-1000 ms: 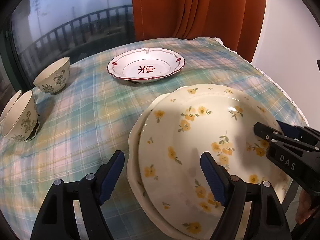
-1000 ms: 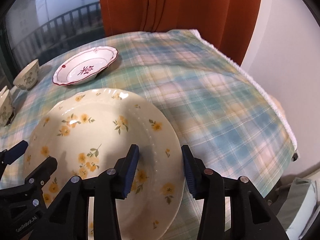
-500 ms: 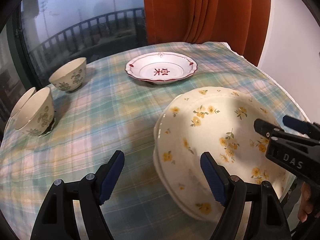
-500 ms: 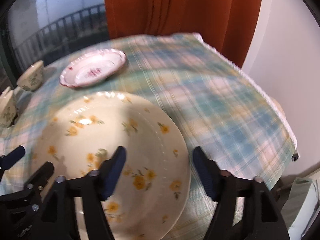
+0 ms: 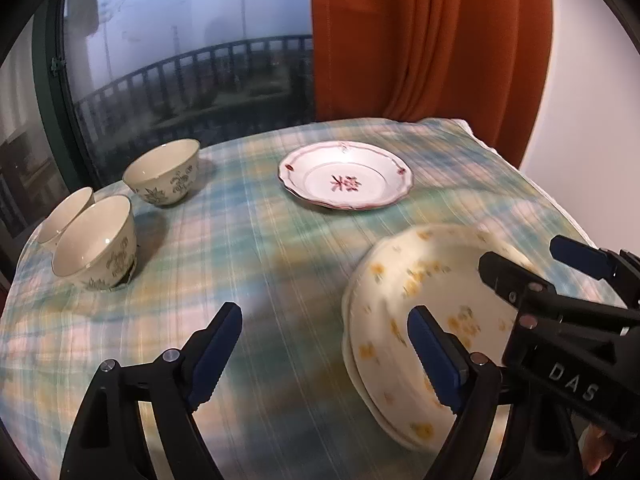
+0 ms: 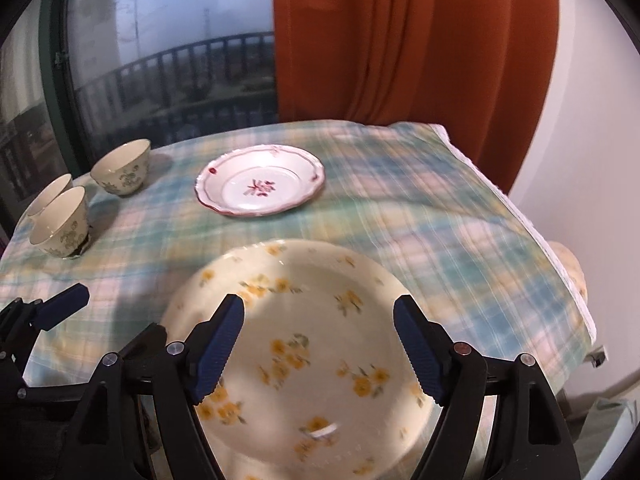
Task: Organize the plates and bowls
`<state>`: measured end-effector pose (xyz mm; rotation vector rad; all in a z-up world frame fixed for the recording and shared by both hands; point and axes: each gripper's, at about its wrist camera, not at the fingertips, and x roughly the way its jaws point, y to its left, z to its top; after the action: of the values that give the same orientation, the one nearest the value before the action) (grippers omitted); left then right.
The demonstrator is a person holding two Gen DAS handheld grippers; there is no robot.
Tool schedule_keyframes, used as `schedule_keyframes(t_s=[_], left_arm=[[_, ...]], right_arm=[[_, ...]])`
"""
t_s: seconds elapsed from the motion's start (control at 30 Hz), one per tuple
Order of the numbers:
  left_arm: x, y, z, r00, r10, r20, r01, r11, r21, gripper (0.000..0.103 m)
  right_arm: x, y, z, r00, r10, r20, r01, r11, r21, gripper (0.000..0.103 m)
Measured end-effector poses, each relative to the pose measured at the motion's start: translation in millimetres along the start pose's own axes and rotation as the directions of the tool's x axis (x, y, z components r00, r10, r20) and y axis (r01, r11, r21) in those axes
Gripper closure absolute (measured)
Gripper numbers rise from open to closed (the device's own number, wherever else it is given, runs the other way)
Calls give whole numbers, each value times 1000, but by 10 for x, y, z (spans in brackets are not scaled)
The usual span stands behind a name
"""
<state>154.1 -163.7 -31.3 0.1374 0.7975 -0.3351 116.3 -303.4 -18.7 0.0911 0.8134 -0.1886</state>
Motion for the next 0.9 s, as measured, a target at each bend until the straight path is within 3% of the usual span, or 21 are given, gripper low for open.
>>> schedule_keyframes(t_s=[0.57, 0.9], left_arm=[[663, 214, 899, 997, 71, 7, -71, 996, -45, 16], [1214, 199, 1232, 996, 90, -9, -90, 995, -39, 17]], right_arm=[[759, 92, 906, 997, 75, -1, -75, 997, 1, 23], [1278, 59, 1309, 995, 99, 8, -99, 995, 13, 23]])
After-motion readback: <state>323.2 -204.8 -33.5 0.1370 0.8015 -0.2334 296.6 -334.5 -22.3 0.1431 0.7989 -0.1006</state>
